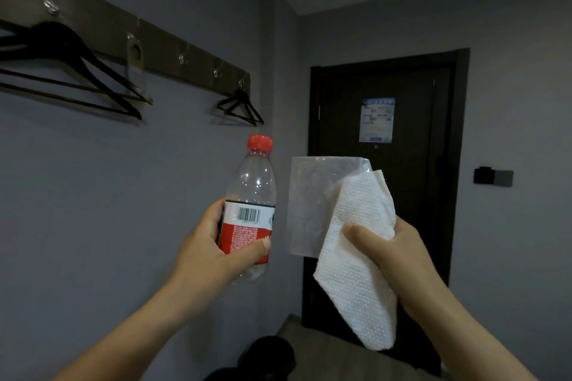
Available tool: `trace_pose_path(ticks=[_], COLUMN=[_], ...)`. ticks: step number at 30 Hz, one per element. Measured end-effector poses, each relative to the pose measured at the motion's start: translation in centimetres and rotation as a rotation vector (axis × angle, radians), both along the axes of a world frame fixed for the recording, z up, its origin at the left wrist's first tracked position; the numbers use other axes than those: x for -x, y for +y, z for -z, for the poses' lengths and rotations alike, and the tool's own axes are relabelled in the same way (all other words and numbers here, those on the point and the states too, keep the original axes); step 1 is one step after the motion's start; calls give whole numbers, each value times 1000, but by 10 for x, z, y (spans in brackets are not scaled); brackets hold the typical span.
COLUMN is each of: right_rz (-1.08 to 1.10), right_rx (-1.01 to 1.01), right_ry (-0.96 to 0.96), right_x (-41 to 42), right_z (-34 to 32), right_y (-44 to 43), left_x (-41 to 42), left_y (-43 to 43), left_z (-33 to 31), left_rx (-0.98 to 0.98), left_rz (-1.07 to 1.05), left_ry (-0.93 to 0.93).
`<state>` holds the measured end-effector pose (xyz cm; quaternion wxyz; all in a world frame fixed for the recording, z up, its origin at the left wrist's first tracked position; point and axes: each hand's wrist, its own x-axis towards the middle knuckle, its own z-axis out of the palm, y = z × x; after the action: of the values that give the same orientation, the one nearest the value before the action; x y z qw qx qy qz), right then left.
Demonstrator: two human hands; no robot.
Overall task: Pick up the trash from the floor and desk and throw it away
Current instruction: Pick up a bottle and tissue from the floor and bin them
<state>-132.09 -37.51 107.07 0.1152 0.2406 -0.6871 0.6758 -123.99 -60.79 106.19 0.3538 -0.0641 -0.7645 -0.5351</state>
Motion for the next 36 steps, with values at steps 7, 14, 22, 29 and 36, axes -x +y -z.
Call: trace_pose_path(ticks=[7, 14, 22, 29, 36], right_rz=[-39, -37, -86, -136, -223], right_rx=[-10, -58, -115, -185, -303], right_ry=[-26, -68, -148, -285, -482], right_x=[108, 226, 362, 455, 563], right_z=[24, 55, 85, 154, 239], right_y=[-22, -87, -201, -266, -321], left_x=[106, 223, 349, 421, 498], left_y=[-22, -86, -193, -256, -302], left_z=[24, 59, 89, 150, 227], left_rx=[-7, -37, -38, -94, -206], left_rz=[-10, -49, -148, -209, -338], left_ry=[-34, -79, -176, -317, -494])
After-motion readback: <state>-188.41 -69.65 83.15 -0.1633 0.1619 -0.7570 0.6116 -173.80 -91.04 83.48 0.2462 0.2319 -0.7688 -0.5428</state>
